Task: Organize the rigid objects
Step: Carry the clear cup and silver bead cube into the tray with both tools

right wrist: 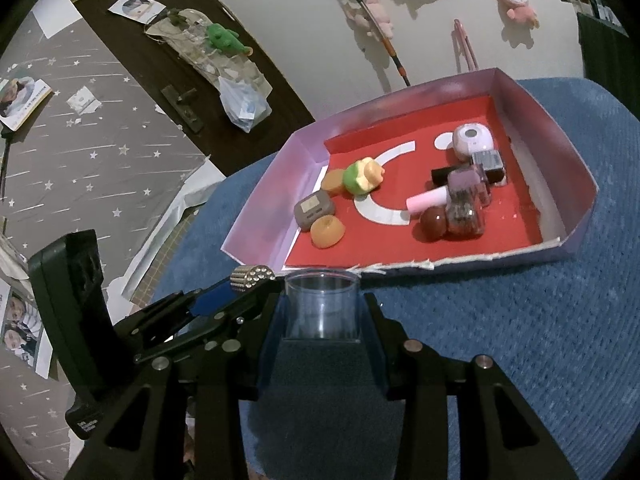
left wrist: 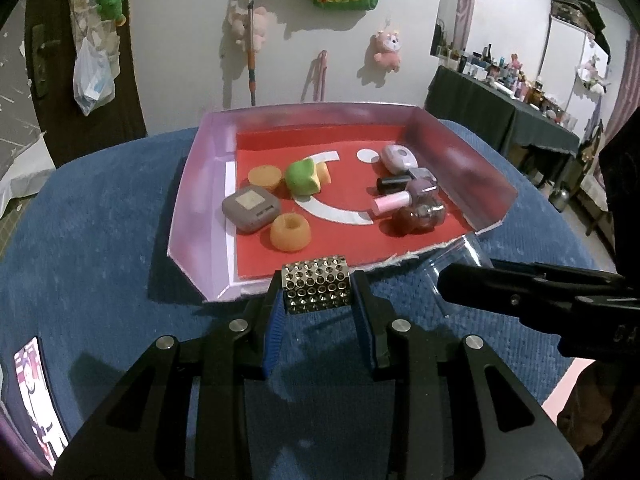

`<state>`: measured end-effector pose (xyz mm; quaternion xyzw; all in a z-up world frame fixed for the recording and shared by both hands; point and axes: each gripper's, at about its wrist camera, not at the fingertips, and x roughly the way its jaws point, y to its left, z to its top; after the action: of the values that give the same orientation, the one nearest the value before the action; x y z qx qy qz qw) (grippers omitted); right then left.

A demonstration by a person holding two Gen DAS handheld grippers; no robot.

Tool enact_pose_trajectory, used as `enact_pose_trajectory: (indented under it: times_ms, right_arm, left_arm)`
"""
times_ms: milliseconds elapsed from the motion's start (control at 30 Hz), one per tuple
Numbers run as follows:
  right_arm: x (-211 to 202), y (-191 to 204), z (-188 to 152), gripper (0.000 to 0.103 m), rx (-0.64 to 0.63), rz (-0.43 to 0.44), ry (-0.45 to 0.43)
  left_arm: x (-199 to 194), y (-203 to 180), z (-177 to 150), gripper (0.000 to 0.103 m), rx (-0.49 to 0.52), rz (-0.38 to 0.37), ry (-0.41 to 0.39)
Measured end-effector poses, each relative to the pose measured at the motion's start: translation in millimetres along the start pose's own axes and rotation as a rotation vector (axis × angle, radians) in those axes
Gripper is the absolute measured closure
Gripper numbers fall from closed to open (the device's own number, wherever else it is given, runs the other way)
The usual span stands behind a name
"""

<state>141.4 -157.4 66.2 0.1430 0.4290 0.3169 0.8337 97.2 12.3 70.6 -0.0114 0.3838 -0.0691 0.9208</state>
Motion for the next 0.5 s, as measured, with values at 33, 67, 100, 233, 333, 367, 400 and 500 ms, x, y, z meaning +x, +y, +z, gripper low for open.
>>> enact_pose_trajectory:
  times_ms: [33, 67, 100, 233, 333, 367, 400, 500]
  right_arm:
    - [0, 0, 2, 0.061, -0.002, -0.002, 0.0]
    - [0, -1, 4, 0.061, -0.004, -0.006, -0.001]
    - [0, -2, 6, 0.061, -0.007, -0.01, -0.001]
    - [1, -5, 16, 0.061, -0.019, -0.034, -0.007]
    - [2, -9, 26, 0.061, -0.028, -0.054, -0.01]
    - [2, -10, 28, 0.061, -0.031, -0.059, -0.01]
    - [3, -11, 31, 0.061, -0.035, -0.065, -0.009]
    - [8, -14, 38, 0.061, -0.042, -0.079, -0.003]
  left_arm:
    - [1, 0, 2, 0.073, 0.0, -0.002, -0.001]
    - [2, 1, 5, 0.073, 0.002, -0.002, -0.002]
    - [3, 1, 7, 0.073, 0.003, -0.002, -0.003]
    - [7, 3, 16, 0.073, 0.008, -0.004, -0.005]
    - [12, 4, 21, 0.073, 0.01, -0.01, -0.001]
    - [15, 4, 23, 0.073, 0.008, -0.014, 0.004]
    - [17, 5, 25, 0.073, 0.006, -0.018, 0.01]
    - [24, 5, 27, 0.073, 0.001, -0.03, 0.026]
